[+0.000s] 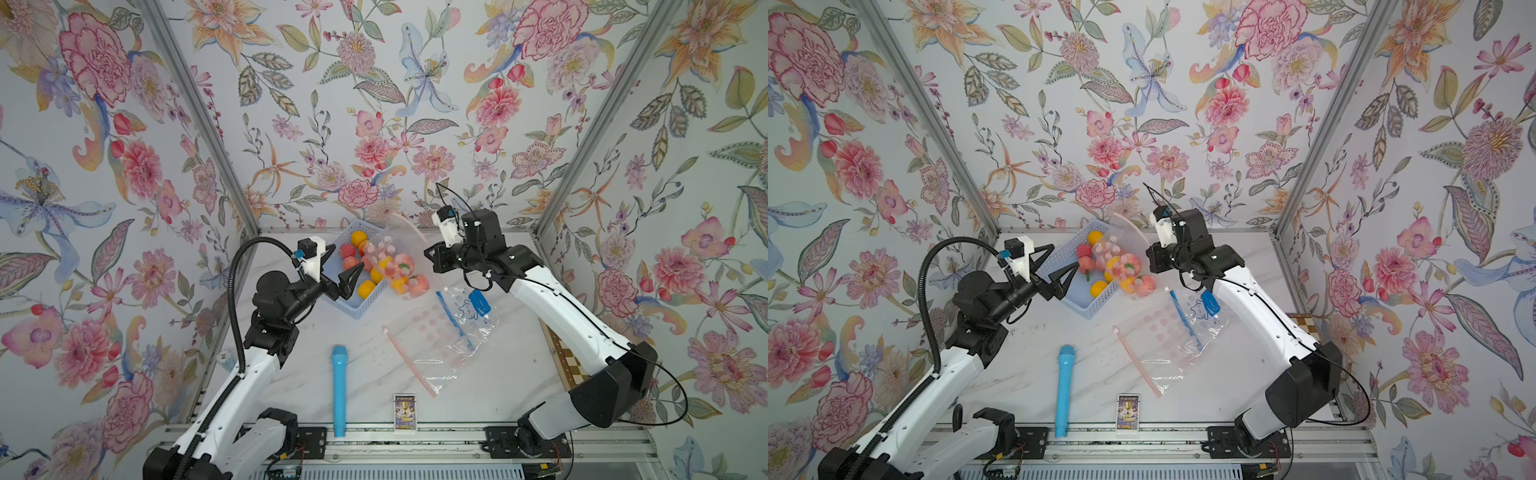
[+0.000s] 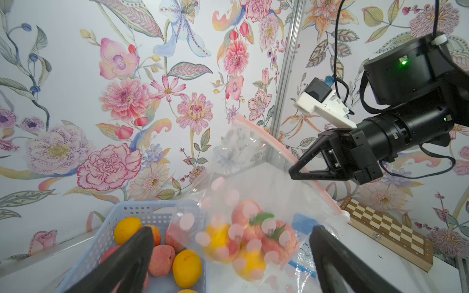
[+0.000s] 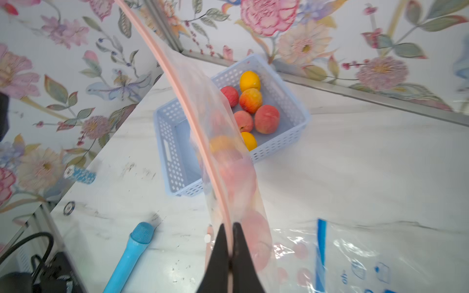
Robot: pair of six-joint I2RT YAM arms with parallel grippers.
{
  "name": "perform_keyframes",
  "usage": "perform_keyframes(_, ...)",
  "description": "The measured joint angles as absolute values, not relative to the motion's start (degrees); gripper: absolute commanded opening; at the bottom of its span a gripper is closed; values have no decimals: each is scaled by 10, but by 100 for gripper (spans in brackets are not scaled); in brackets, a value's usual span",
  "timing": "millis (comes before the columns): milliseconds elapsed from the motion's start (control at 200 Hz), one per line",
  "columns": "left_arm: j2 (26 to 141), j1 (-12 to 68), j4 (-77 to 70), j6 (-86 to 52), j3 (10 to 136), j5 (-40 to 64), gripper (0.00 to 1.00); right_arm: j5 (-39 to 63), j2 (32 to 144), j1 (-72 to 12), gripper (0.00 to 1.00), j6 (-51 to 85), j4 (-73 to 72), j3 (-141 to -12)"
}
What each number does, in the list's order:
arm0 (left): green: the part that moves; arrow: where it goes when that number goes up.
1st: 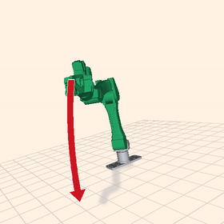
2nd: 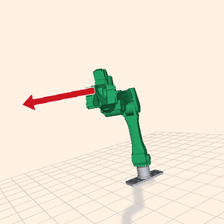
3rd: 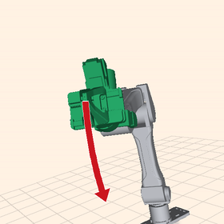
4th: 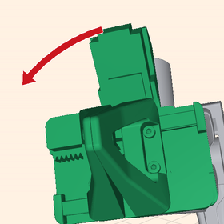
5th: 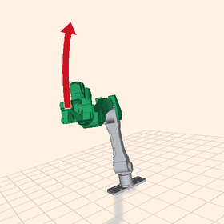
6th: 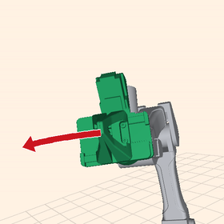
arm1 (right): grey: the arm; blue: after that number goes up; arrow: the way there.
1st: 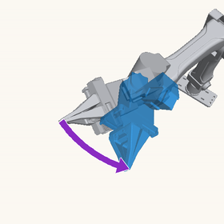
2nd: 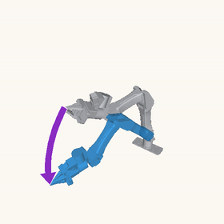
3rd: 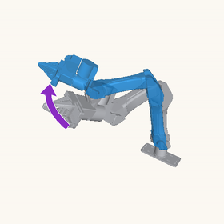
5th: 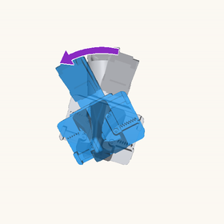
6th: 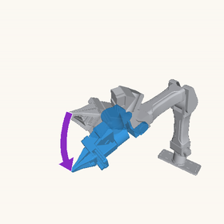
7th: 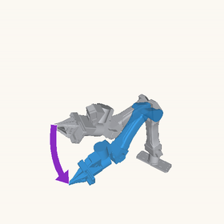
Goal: Place the peach in a zip-top bag and seal the zipper
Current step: Place the zipper food storage bag at the center of the board.
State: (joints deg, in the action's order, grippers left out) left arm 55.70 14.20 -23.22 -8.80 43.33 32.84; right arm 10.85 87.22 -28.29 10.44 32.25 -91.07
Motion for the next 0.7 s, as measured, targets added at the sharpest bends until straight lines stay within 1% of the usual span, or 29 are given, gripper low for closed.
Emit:
perform_keyframes(155,552,142,-232,-108,437,323,99,52,867,-216,0,110,354,-968)
perform_keyframes(275,555,142,-232,-126,437,321,99,26,886,-161,0,108,379,-1017)
perform_keyframes(475,571,142,-233,-155,437,312,99,-6,976,-88,0,82,431,-1112)
perform_keyframes(701,578,142,-238,-172,437,310,99,-37,1065,-58,0,45,488,-1184)
